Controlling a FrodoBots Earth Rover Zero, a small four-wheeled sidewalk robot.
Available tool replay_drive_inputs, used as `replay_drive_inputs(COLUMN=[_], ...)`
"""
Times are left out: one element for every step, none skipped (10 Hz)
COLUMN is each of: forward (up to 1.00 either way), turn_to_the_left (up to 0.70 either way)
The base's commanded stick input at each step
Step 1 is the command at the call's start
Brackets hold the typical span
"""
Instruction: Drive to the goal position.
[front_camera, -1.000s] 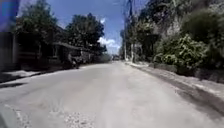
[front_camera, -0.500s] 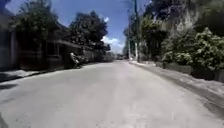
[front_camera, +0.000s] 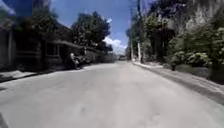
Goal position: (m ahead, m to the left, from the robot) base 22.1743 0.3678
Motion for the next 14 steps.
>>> replay_drive_inputs(forward=[1.0,1.0,1.0,1.0,1.0,1.0,1.0,1.0,1.0,1.0,1.0,1.0,1.0,1.0], turn_to_the_left=[-0.4,-0.4,-0.4,-0.4,-0.28,0.0,0.0,0.0,0.0,0.08,0.01,0.0,0.0,0.0])
